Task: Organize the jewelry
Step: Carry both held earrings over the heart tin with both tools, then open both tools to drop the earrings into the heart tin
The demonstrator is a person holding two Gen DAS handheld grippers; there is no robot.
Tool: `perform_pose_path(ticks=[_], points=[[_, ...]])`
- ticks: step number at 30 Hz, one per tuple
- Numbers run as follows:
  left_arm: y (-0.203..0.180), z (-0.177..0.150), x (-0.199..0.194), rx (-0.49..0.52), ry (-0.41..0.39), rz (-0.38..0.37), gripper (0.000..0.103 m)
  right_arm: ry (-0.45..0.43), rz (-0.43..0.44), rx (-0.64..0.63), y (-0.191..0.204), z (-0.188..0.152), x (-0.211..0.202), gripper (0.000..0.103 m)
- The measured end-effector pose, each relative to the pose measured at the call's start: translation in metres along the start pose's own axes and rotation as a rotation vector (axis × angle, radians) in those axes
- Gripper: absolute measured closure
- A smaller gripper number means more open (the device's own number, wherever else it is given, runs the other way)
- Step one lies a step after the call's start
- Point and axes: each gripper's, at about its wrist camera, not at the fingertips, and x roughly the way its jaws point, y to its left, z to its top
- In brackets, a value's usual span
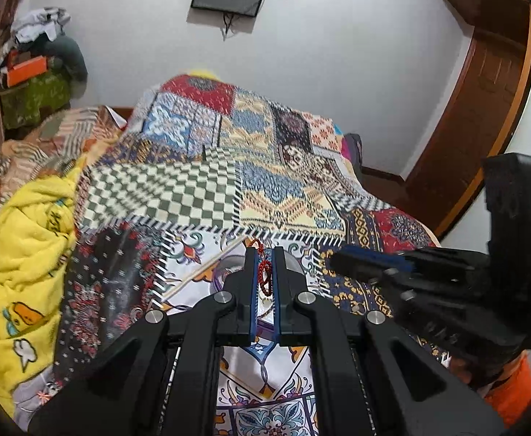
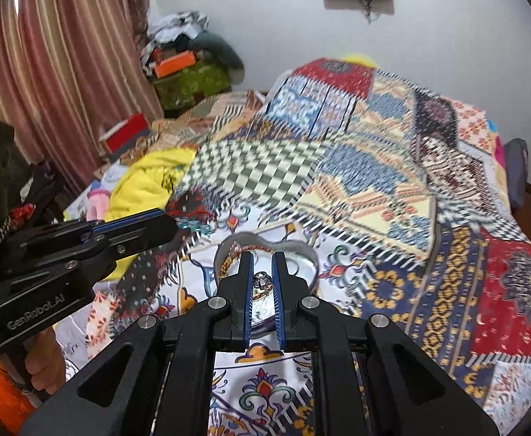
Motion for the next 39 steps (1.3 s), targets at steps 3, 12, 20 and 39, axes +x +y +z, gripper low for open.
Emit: perform_pose_path(ticks=[3, 12, 20, 39], points=[[0.004, -0.001, 0.015, -0.004, 0.036, -0.008, 0.098, 0.047, 0.008, -0.003, -0.001, -0.005, 0.020, 0.094], [0.009, -0.008, 0.057, -0.008, 0.120, -0.022, 0.098, 0.111, -0.003, 0.011, -0.013, -0.010, 0.049, 0.094], [0.009, -0.013, 0.078, -0.007, 0.161, -0.017, 0.098, 0.142, 0.004, -0.004, -0.017, -0.012, 0.059, 0.094], [-0.001, -0.001, 0.020, 0.059, 0.067, 0.101, 0.092, 0.081, -0.031, -0.013, -0.017, -0.014, 0.002, 0.080]])
